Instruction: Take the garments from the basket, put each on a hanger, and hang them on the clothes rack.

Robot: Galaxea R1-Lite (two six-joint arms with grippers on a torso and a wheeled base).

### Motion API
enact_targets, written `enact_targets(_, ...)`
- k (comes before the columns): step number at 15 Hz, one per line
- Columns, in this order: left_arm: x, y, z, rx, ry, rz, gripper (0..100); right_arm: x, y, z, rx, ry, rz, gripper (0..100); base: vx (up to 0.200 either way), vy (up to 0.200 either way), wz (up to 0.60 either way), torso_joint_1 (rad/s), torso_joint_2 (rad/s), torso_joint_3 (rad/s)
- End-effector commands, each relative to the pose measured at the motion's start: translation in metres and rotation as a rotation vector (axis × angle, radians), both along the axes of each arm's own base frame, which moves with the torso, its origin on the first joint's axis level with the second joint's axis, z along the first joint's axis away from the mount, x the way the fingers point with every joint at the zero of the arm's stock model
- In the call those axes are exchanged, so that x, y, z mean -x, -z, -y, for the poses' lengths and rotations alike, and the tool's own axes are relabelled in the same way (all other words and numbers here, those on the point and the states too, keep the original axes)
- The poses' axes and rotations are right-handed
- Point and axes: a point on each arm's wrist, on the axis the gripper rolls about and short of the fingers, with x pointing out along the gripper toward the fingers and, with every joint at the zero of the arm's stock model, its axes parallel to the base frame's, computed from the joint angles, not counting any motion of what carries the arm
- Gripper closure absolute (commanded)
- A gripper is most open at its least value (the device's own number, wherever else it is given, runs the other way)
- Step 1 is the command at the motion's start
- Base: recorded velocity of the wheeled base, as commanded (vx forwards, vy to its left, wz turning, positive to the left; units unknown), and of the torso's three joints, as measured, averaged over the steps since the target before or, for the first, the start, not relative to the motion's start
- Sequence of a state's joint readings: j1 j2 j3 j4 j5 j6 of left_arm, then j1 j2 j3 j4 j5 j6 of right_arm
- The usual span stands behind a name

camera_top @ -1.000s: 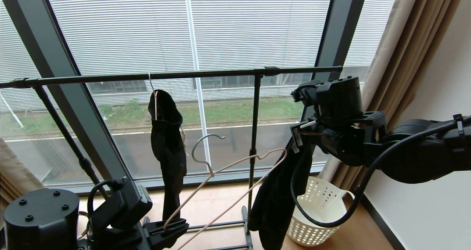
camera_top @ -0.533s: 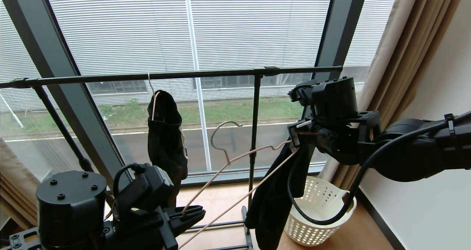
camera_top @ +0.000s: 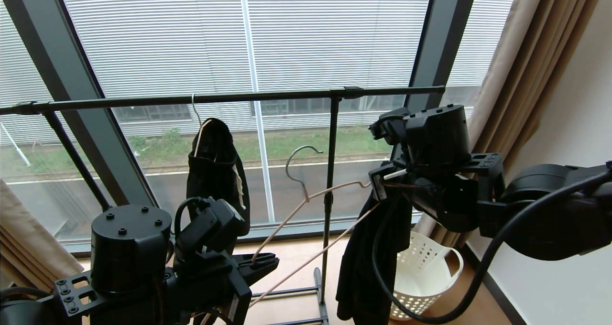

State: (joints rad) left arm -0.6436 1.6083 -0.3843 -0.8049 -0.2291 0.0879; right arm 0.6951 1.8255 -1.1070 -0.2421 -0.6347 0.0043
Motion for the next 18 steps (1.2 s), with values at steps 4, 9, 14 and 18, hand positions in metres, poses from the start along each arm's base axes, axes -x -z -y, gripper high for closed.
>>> enact_targets(4, 0.001, 0.000, -0.002, 0.008, -0.003, 0.010, 100, 0.031, -0.001, -0.018, -0.021, -0.094, -0.004, 100, 0.000, 0.000, 0.00, 0.000, 0.00, 0.000)
enact_targets(9, 0.003, 0.004, -0.003, -0.003, -0.004, -0.007, 100, 0.070, -0.021, -0.033, -0.062, -0.214, 0.034, 100, 0.000, 0.000, 0.00, 0.000, 0.00, 0.000)
enact_targets(14, 0.002, 0.001, -0.001, 0.013, 0.001, 0.016, 100, 0.076, -0.027, -0.055, -0.081, -0.280, 0.047, 100, 0.000, 0.000, 0.00, 0.000, 0.00, 0.000)
enact_targets(18, 0.005, 0.004, -0.001, 0.004, 0.013, 0.008, 100, 0.091, -0.033, -0.083, -0.104, -0.359, 0.062, 100, 0.000, 0.000, 0.00, 0.000, 0.00, 0.000)
